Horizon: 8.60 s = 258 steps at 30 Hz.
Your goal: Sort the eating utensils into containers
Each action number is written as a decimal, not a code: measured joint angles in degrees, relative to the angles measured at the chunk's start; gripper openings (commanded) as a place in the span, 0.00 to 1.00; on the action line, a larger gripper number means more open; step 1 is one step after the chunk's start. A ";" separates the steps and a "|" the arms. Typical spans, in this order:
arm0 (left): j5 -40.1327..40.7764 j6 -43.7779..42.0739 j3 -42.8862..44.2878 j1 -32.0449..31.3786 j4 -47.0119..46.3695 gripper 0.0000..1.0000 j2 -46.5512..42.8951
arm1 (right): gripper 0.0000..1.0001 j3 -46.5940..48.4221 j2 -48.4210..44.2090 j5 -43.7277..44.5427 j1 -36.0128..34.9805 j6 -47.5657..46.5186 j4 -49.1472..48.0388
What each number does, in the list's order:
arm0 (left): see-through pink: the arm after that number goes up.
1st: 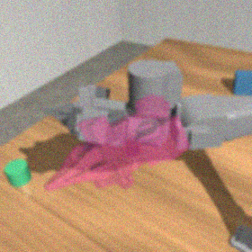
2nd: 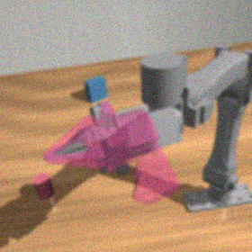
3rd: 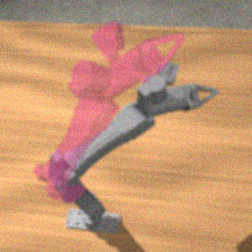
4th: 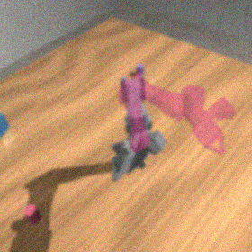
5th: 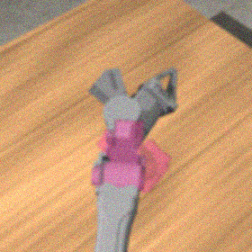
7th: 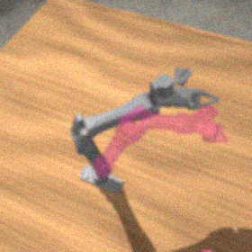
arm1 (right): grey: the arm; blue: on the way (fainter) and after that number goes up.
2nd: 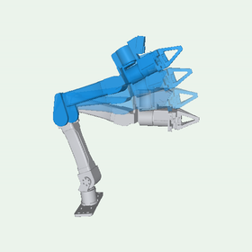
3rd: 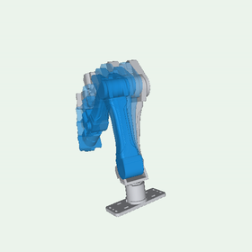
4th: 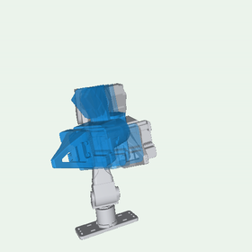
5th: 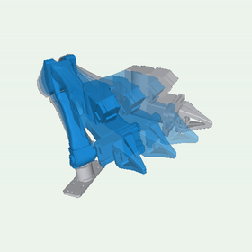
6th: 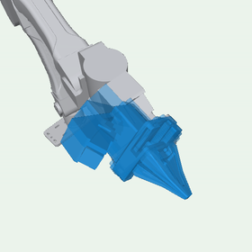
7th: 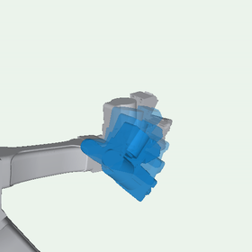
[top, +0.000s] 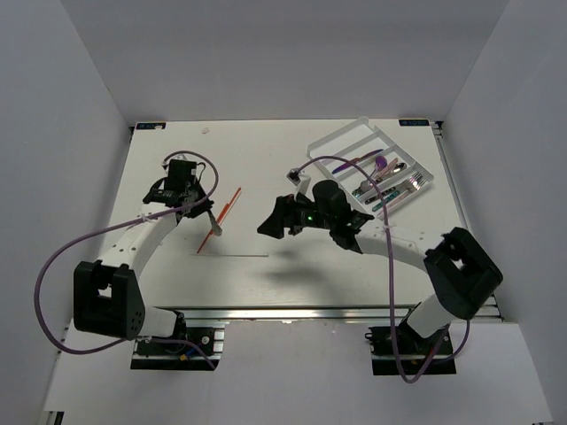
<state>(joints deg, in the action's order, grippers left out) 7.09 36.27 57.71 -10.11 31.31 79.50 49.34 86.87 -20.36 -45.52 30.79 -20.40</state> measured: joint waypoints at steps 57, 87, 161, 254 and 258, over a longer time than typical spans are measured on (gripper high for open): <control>25.64 -11.47 -9.73 -7.63 3.82 0.98 -27.10 | 0.00 41.66 29.35 37.64 28.20 26.36 26.56; 23.02 -12.31 -9.73 -6.49 2.51 0.98 -23.47 | 0.08 49.62 44.48 40.54 29.75 37.42 32.13; 21.35 64.70 15.61 -30.40 34.69 0.47 22.88 | 0.89 6.95 -8.61 19.69 24.59 -11.28 33.31; 12.63 2.08 -14.67 -38.23 -30.69 0.98 -17.31 | 0.89 4.66 -3.45 13.42 15.63 -1.18 20.68; 21.97 1.11 -4.85 -38.23 -15.58 0.98 -19.30 | 0.89 4.66 -4.17 23.58 15.63 -2.27 27.10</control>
<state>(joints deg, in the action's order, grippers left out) 29.06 37.39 52.86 -48.34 15.73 60.20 54.00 82.70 3.22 -29.89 28.51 6.70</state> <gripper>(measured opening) 0.981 0.891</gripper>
